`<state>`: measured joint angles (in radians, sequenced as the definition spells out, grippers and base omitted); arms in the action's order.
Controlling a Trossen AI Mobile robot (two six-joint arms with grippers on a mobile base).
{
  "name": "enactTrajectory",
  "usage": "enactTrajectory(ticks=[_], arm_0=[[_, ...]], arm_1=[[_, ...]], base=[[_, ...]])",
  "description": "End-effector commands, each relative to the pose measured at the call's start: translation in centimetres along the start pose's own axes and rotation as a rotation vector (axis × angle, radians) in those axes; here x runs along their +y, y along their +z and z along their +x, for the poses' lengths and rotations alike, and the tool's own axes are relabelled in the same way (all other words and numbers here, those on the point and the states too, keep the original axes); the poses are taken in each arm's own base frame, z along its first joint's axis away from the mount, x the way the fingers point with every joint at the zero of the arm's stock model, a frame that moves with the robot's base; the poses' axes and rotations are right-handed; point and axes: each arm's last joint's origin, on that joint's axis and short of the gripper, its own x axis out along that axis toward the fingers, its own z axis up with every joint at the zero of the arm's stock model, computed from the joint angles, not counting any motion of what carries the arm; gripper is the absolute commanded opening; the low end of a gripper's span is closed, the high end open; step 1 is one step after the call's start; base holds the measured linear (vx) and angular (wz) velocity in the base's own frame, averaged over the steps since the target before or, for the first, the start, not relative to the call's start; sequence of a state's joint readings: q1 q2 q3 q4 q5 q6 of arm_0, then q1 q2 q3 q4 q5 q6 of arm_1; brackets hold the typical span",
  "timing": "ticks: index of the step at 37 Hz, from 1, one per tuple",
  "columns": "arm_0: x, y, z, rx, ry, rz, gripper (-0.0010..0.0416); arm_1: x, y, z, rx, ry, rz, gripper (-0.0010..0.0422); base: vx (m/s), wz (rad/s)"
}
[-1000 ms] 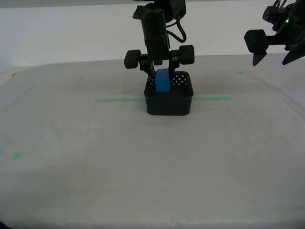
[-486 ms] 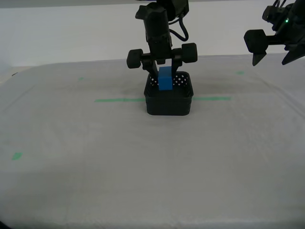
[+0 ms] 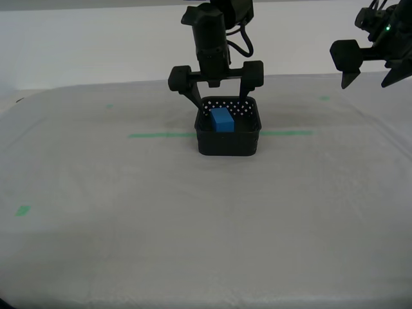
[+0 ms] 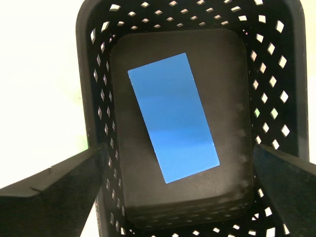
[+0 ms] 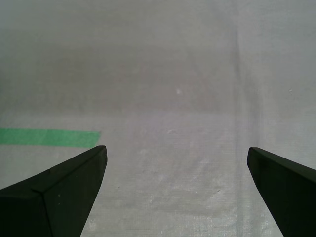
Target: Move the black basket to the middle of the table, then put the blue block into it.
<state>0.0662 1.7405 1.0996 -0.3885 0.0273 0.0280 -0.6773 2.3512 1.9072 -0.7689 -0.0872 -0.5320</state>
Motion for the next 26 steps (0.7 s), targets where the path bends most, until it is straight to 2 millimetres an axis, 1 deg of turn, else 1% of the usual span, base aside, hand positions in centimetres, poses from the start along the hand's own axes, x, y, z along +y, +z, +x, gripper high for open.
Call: enactTrajectory(ticks=[1,3,6,8,10,12,21,26], arm_0=[[0.0,0.03,-0.04,-0.002,0.001,-0.001,0.0399],[0.0,0.03,-0.04,-0.002,0.001,-0.001,0.0398],[0.0,0.03,-0.04,-0.002,0.001,-0.001,0.0399],[0.0,0.03,-0.04,-0.002,0.001,-0.001,0.0398],[0.0,0.03,-0.04,-0.002,0.001,-0.001,0.0399],[0.0,0.03,-0.04,-0.002,0.001,-0.001,0.0398],[0.0,0.03,-0.04,-0.002,0.001,-0.001,0.0398],[0.0,0.03,-0.04,-0.002,0.001,-0.001,0.0399]], arm_1=[[-0.01,-0.03,-0.02,0.001,0.004,-0.013,0.0391],[-0.03,-0.04,-0.02,0.001,0.004,-0.014,0.0409],[-0.02,-0.06,-0.02,0.004,0.005,0.003,0.0397],[0.0,-0.1,-0.02,0.007,0.007,0.005,0.0407],[0.01,-0.1,-0.02,0.008,0.008,0.006,0.0399],[-0.01,-0.12,-0.02,0.008,0.008,-0.002,0.0404],[-0.03,-0.1,-0.08,0.006,0.006,0.011,0.0401],[-0.14,0.0,-0.67,-0.004,-0.001,0.038,0.0401]], base=[[0.0,0.0],[0.0,0.0],[0.0,0.0],[0.0,0.0],[0.0,0.0],[0.0,0.0],[0.0,0.0],[0.0,0.0]])
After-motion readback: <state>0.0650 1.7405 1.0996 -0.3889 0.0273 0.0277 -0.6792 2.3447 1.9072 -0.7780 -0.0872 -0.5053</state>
